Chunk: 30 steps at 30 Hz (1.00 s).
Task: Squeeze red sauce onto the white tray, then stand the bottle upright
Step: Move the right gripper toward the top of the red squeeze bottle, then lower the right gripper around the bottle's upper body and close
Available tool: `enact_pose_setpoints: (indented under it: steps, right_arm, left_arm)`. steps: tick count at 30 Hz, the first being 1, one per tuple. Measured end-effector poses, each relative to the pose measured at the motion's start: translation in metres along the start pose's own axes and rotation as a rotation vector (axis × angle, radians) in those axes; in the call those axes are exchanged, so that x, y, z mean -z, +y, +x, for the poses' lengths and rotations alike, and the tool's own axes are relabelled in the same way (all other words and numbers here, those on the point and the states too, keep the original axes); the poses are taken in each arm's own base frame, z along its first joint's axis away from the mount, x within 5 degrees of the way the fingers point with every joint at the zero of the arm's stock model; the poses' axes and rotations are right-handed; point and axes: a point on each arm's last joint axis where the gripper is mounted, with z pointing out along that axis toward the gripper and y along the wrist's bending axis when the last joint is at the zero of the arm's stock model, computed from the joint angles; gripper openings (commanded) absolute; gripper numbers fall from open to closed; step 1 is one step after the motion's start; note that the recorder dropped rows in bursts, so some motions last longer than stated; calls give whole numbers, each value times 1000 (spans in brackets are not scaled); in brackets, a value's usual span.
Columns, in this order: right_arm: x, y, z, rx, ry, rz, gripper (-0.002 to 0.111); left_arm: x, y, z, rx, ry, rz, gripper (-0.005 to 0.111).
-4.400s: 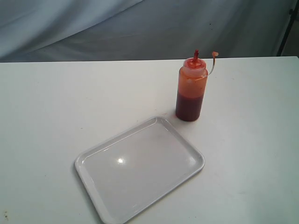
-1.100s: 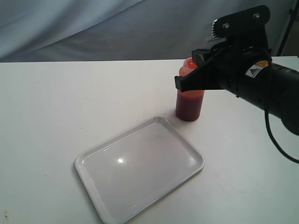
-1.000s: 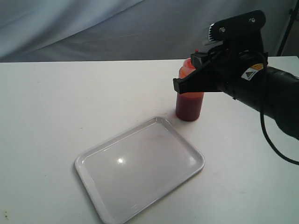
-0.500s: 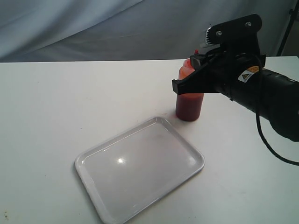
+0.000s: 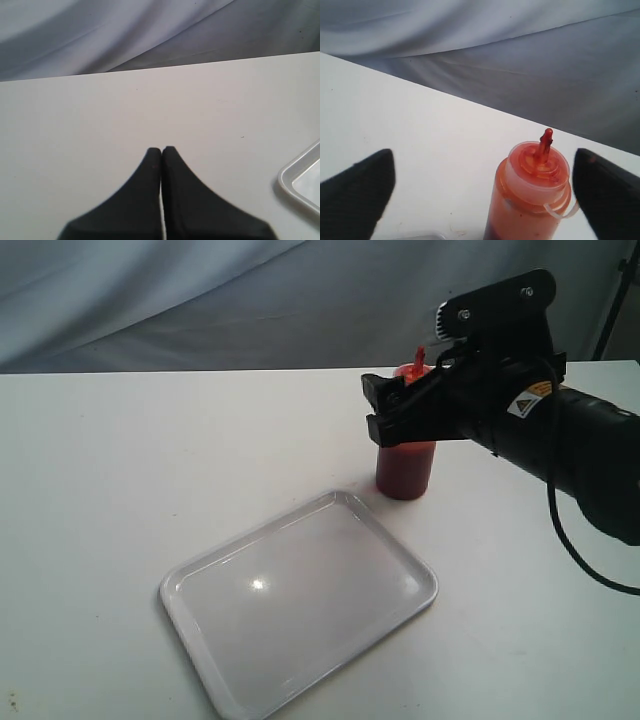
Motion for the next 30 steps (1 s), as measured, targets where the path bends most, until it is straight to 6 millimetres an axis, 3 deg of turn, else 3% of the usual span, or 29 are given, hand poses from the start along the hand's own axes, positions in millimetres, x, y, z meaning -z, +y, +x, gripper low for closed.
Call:
enact_pose_setpoints:
  steps: [20,30]
  right_arm:
    - [-1,1,3,28,15,-8,105]
    - [-24,7,37,43,139,-16,105]
  left_arm:
    - [0,0,0,0,0,0,1]
    - [0,0,0,0,0,0,1]
